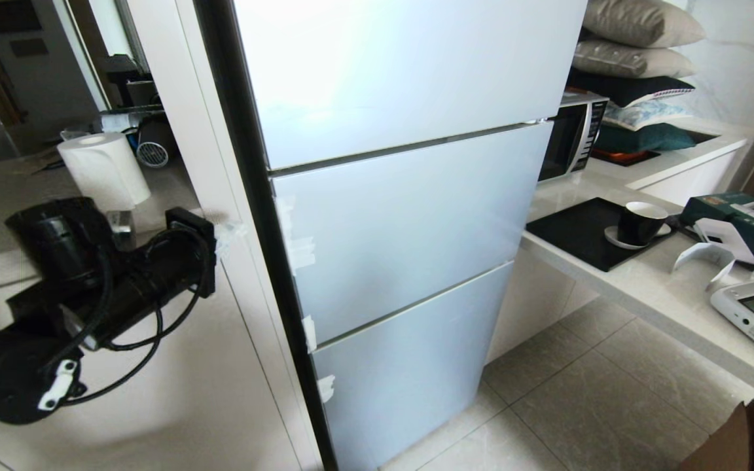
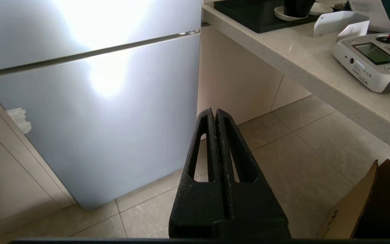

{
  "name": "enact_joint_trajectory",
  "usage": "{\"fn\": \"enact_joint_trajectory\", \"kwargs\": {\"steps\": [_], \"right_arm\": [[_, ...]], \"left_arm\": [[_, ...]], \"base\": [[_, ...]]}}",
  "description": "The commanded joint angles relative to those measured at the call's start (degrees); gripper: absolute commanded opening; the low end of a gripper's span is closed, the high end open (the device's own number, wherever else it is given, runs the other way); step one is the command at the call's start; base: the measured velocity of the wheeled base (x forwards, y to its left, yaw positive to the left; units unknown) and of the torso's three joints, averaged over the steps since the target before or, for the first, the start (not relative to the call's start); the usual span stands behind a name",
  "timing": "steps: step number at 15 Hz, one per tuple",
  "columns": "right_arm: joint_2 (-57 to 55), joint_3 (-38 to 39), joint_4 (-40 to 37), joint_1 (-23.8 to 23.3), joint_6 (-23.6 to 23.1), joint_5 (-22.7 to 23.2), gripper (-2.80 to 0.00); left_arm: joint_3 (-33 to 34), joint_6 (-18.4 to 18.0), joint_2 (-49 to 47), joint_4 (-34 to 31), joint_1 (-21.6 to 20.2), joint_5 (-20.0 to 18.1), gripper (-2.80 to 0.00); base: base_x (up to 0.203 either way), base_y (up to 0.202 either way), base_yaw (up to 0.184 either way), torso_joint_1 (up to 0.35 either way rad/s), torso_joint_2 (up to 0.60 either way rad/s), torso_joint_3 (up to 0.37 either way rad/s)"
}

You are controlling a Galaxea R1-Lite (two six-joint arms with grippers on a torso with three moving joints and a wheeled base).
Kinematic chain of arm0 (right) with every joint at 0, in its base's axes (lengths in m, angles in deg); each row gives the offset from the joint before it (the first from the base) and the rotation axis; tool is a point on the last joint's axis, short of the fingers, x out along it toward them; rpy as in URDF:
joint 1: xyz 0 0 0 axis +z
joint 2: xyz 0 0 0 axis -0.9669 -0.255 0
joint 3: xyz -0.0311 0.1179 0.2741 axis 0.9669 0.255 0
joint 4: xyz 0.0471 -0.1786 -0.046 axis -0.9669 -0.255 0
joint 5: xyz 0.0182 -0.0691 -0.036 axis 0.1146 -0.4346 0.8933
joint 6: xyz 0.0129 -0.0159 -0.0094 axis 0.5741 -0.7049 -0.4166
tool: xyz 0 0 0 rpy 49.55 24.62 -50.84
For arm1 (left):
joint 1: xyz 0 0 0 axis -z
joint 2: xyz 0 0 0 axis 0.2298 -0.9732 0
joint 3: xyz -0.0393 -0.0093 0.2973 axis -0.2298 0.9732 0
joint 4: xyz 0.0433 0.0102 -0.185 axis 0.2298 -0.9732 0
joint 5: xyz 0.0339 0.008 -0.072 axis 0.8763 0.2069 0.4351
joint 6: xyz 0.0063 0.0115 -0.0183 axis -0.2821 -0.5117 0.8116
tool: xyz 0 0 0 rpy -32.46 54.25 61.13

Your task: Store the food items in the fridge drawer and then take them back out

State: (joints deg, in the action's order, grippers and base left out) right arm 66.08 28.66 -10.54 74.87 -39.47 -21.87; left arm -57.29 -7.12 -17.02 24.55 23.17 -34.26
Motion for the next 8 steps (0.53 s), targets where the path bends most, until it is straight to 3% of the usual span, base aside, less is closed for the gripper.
{"fn": "enact_joint_trajectory", "kwargs": {"steps": [1, 6, 8], "right_arm": [[-0.07, 0.00, -0.01, 0.00, 0.00, -0.01, -2.80], [-0.07, 0.00, -0.01, 0.00, 0.00, -0.01, -2.80], [-0.07, 0.00, -0.01, 0.00, 0.00, -0.01, -2.80]], "left_arm": [[-2.98, 0.32, -4.42, 0.44, 0.95, 0.09, -2.80], [-8.66, 0.17, -7.32, 0.24, 1.63, 0.33, -2.80], [-10.29, -1.52, -8.63, 0.11, 1.63, 0.39, -2.80]], "base": [[0.000, 0.000, 0.000, 0.000, 0.00, 0.000], [0.000, 0.000, 0.000, 0.000, 0.00, 0.000], [0.000, 0.000, 0.000, 0.000, 0.00, 0.000]]}}
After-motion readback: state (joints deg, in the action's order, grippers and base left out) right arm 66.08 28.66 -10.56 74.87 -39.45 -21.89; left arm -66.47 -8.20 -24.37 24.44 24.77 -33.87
